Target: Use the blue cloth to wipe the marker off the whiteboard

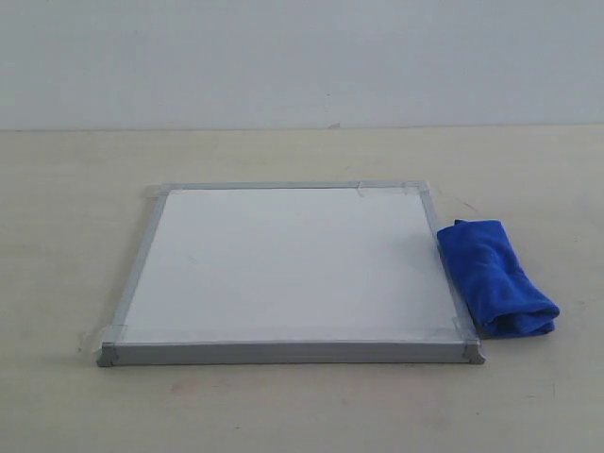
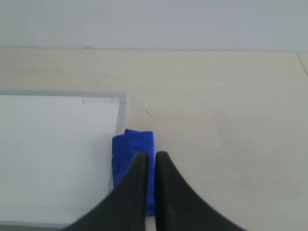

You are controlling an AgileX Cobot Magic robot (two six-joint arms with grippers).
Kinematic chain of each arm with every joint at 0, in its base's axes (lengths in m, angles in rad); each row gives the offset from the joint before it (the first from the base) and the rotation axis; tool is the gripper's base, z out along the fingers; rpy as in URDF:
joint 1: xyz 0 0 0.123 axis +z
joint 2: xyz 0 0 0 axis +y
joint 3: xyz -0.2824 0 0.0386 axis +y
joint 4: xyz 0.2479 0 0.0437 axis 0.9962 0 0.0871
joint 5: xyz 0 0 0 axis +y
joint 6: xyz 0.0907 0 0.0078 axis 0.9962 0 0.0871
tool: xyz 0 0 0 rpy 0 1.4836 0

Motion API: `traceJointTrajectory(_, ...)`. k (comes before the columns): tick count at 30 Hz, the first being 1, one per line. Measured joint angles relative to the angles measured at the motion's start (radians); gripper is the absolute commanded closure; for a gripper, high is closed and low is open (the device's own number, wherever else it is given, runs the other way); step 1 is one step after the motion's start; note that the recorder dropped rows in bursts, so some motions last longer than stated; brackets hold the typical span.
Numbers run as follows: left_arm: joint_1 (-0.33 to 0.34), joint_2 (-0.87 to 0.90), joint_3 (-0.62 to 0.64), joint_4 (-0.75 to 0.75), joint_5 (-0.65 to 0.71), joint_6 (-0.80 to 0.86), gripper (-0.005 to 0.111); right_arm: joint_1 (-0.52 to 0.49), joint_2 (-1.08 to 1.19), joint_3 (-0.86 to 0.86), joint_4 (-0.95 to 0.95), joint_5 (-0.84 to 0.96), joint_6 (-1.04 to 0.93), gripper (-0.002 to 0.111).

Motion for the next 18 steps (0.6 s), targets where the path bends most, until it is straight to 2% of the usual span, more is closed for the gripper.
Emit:
traceJointTrajectory(5,0.0,0.0,0.0,0.0,0.0,0.0,0.102,-0.016,-0.15,0.068,-0.028,-0.19,-0.009,0.108)
traceJointTrajectory(11,0.0,0.0,0.0,0.0,0.0,0.0,0.102,-0.129,-0.367,0.358,-0.056,-0.471,-0.015,0.108)
traceJointTrajectory(18,0.0,0.0,0.0,0.0,0.0,0.0,0.102,-0.164,-0.55,0.646,-0.024,-0.608,0.017,0.108)
